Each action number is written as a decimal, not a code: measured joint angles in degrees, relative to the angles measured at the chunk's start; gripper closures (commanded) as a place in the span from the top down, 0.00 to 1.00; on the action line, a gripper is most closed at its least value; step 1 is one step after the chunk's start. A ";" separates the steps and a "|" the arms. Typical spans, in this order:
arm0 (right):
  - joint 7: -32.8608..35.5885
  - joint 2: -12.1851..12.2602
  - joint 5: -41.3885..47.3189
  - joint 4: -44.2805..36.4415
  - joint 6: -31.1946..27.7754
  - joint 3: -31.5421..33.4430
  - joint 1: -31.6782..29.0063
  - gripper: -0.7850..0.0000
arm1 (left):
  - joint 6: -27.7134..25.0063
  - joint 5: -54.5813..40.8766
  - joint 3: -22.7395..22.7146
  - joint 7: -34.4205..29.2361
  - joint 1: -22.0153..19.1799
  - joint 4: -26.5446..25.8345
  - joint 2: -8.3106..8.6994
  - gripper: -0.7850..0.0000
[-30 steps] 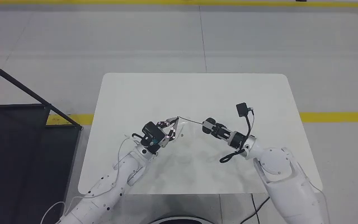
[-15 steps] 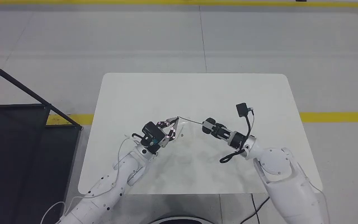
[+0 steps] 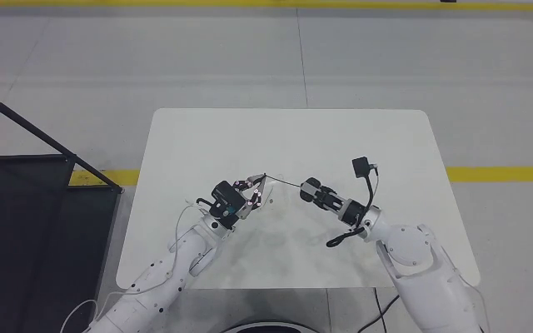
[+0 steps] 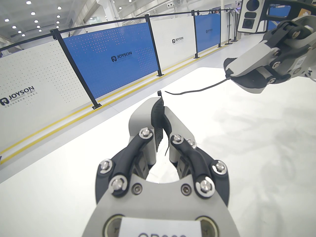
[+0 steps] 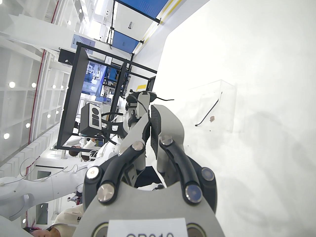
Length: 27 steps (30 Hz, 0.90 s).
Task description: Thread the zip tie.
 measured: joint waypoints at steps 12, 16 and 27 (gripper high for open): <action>0.10 -0.24 0.25 1.01 1.55 -0.75 1.54 0.00 | 0.00 0.00 0.00 0.00 0.00 0.00 0.00 0.00; 0.00 -0.23 0.40 1.07 1.44 -0.53 1.36 0.00 | 0.00 0.00 0.00 0.00 0.00 0.00 0.00 0.00; 0.08 -0.11 0.01 0.45 0.49 -0.06 0.29 0.00 | 0.00 0.00 0.00 0.00 0.00 0.00 0.00 0.00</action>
